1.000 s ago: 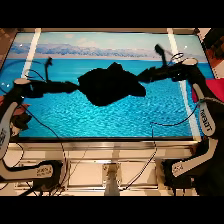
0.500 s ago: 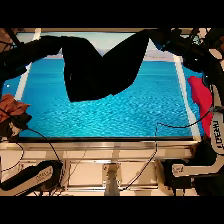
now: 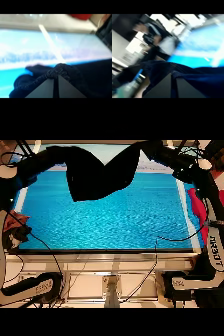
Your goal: Fold the clothes and pants, and hang the long-sleeved shirts on hangers.
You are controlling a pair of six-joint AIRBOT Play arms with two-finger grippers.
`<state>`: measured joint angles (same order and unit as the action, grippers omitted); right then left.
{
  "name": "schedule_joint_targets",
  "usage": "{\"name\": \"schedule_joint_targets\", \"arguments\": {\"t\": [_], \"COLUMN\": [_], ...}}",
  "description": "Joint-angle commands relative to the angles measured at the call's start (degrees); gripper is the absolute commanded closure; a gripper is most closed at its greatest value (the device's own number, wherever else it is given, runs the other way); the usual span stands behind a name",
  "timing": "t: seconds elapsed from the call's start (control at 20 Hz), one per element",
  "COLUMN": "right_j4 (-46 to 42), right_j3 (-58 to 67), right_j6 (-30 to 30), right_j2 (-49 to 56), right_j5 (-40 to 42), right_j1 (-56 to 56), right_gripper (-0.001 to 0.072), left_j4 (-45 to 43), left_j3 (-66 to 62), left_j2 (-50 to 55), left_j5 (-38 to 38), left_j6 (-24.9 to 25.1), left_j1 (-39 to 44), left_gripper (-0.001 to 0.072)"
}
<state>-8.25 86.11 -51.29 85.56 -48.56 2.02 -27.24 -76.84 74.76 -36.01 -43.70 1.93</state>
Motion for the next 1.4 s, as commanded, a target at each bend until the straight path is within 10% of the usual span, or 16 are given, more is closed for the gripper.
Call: {"name": "schedule_joint_targets", "arguments": {"t": [0.0,0.2,0.55,0.6,0.7,1.1,1.35], "right_j4": [-25.8,-53.7,-57.4,-57.4,-57.8,-58.0,-57.1], "right_j3": [0.0,-2.2,-6.8,-6.8,-6.8,-6.8,-6.7], "right_j6": [-17.8,-32.2,-33.2,-33.2,-33.1,-30.8,-26.9], "right_j2": [0.0,0.0,0.6,0.6,0.6,0.8,2.4], "right_j5": [-5.5,-20.7,-16.9,-16.6,-16.7,-16.7,-19.2], "right_j1": [-1.5,-3.3,-3.3,-3.3,-3.3,-3.5,-3.5], "right_gripper": [0.0697,0.0697,0.0697,0.0696,0.0696,0.0697,0.0698], "left_j4": [-17.2,-34.8,-27.9,-27.2,-25.8,-22.4,-15.3], "left_j3": [0.0,4.3,10.8,10.6,10.6,10.9,20.5], "left_j2": [3.8,9.7,13.4,13.1,12.4,11.6,9.0], "left_j5": [-16.1,-28.5,-22.4,-20.6,-18.9,-42.6,-44.2], "left_j6": [-8.9,-12.7,-12.4,-12.4,-12.5,-10.7,-5.2], "left_j1": [0.3,2.5,5.8,5.8,5.2,1.0,-2.1], "left_gripper": [0.0693,0.0695,0.0674,0.0635,0.0273,0.0321,0.0350]}}
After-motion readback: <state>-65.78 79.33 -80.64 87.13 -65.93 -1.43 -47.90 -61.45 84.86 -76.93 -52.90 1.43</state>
